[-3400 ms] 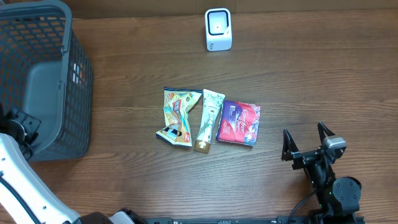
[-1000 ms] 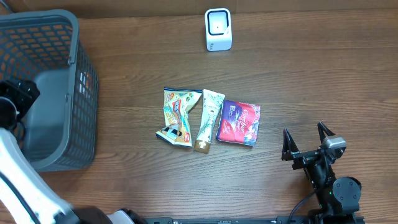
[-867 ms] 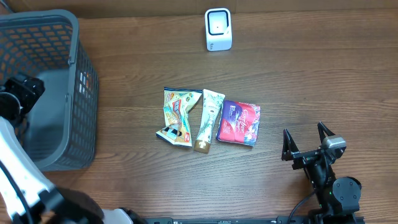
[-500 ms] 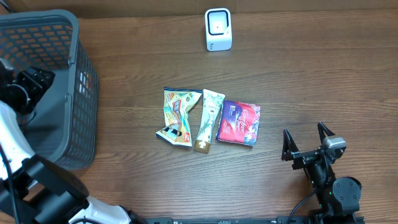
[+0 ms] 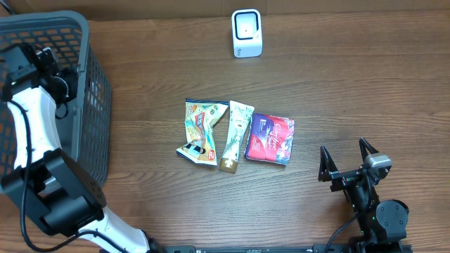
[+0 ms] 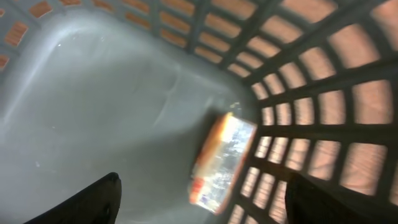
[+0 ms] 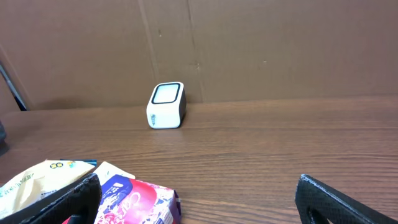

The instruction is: Scan the item barcode

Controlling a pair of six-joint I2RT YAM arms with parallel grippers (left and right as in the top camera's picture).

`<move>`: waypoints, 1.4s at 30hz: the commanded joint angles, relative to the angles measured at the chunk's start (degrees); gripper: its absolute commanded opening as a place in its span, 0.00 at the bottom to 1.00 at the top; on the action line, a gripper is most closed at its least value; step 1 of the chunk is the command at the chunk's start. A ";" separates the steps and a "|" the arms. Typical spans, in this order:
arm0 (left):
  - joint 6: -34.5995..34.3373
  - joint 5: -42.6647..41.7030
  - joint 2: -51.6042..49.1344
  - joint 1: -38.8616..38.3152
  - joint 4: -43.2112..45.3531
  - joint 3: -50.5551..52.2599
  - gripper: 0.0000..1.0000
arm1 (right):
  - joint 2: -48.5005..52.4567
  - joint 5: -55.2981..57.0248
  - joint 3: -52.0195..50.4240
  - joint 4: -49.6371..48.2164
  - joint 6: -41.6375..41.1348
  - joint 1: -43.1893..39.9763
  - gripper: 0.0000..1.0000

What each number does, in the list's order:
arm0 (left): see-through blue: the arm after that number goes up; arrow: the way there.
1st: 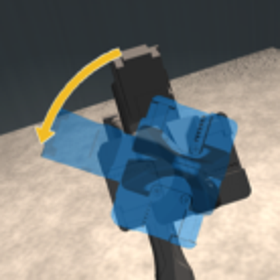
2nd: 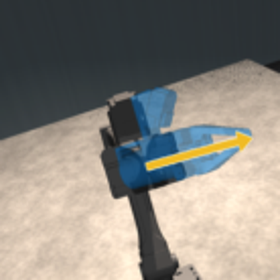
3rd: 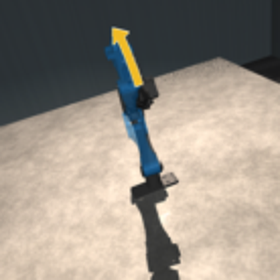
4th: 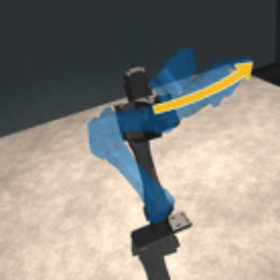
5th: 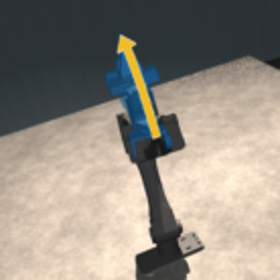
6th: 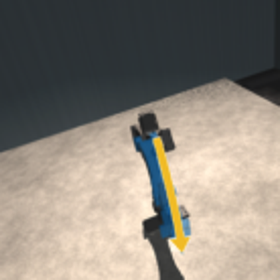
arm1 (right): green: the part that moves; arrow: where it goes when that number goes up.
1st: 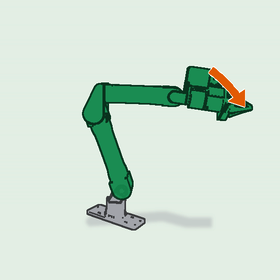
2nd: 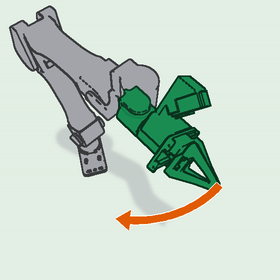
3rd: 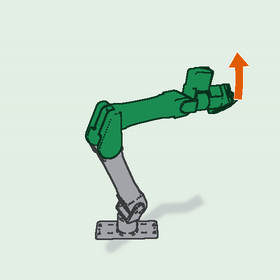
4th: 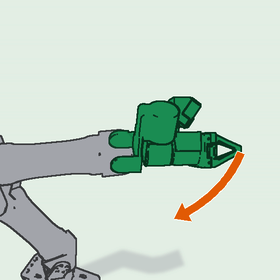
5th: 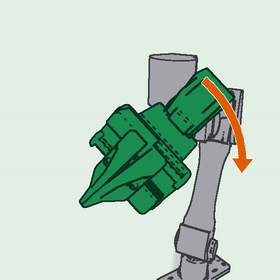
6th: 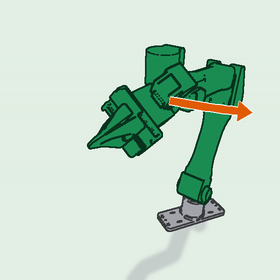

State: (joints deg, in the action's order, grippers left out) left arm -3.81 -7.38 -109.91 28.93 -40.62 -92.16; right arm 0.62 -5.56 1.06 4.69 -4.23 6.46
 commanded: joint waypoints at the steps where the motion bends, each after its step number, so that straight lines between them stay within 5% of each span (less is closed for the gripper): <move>1: 2.62 3.48 -3.50 -1.27 0.68 0.20 0.78 | -0.46 0.39 -0.59 -0.26 0.17 0.17 1.00; 16: 2.64 -0.33 -10.95 -1.68 3.58 0.20 0.72 | -0.46 0.39 -0.59 -0.26 0.17 0.17 1.00; 20: 2.60 -0.09 -12.81 -1.68 3.15 0.20 0.55 | -0.46 0.39 -0.59 -0.26 0.17 0.17 1.00; 27: 2.56 0.24 -12.55 -1.55 2.27 0.07 0.04 | -0.46 0.39 -0.59 -0.26 0.20 0.17 1.00; 42: -9.70 3.34 10.71 2.38 -11.87 -10.38 0.04 | -0.46 0.39 -0.59 -0.26 0.17 0.17 1.00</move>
State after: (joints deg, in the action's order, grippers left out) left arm -8.19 -4.43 -109.60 30.59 -49.65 -99.59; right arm 0.62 -5.54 1.06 4.69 -4.25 6.46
